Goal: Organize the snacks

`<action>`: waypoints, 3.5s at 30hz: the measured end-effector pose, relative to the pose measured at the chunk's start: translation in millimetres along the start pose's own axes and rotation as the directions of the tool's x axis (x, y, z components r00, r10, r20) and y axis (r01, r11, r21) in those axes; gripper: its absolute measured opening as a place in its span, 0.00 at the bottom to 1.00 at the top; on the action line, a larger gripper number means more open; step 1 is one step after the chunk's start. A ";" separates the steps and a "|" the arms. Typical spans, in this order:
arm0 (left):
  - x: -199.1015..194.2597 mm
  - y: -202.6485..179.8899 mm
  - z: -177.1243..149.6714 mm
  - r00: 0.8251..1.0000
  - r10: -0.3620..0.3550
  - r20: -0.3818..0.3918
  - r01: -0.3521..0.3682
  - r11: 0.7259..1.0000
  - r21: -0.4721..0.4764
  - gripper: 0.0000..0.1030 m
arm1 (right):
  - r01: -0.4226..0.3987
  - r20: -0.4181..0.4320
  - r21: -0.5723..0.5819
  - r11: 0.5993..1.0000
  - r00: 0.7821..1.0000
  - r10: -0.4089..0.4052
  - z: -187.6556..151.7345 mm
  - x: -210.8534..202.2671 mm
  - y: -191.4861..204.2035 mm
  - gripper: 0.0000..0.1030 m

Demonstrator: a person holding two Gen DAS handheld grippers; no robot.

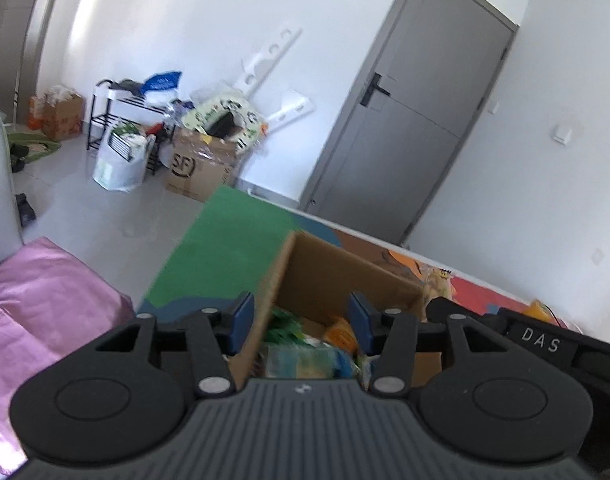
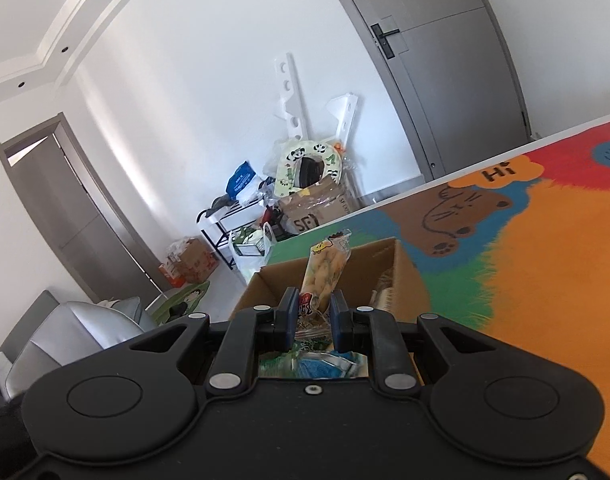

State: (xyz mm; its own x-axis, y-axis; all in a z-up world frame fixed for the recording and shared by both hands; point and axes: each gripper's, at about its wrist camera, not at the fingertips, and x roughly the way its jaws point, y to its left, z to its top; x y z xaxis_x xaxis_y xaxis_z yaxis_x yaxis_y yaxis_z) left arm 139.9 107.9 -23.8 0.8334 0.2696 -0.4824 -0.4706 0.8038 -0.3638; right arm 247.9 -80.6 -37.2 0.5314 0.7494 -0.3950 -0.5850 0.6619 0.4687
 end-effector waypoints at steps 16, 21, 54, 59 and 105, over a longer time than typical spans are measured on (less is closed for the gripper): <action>-3.2 -25.6 -18.3 0.998 -0.037 -0.043 0.038 0.999 0.025 0.57 | 0.070 0.020 0.052 0.996 0.997 -0.071 -8.4 -41.8 -27.1 0.35; -11.6 -36.9 -24.0 0.998 -0.045 -0.050 0.048 0.998 0.050 0.62 | 0.077 0.034 0.069 0.995 0.996 -0.079 -12.5 -59.5 -36.5 0.36; -68.5 -76.1 -53.9 0.993 -0.074 -0.087 0.092 0.968 0.232 0.94 | 0.208 0.123 0.023 0.978 0.970 -0.209 -30.9 -177.0 -61.2 0.95; -81.3 -75.7 -57.0 0.993 -0.076 -0.090 0.098 0.960 0.264 0.94 | 0.226 0.120 0.002 0.974 0.967 -0.225 -36.7 -192.1 -55.9 1.00; -127.9 -64.8 -68.5 0.992 -0.047 -0.120 0.092 0.911 0.401 0.94 | 0.239 0.021 -0.087 0.967 0.971 -0.238 -51.2 -229.9 -28.3 1.00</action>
State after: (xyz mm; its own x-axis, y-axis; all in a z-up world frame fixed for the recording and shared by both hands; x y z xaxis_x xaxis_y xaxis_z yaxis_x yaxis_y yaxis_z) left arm 44.0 -15.0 6.8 0.8138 0.1660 -0.5569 -0.2362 0.9701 -0.0560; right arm 110.9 -270.7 -0.2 0.6681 0.5699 -0.4784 -0.4924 0.8206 0.2900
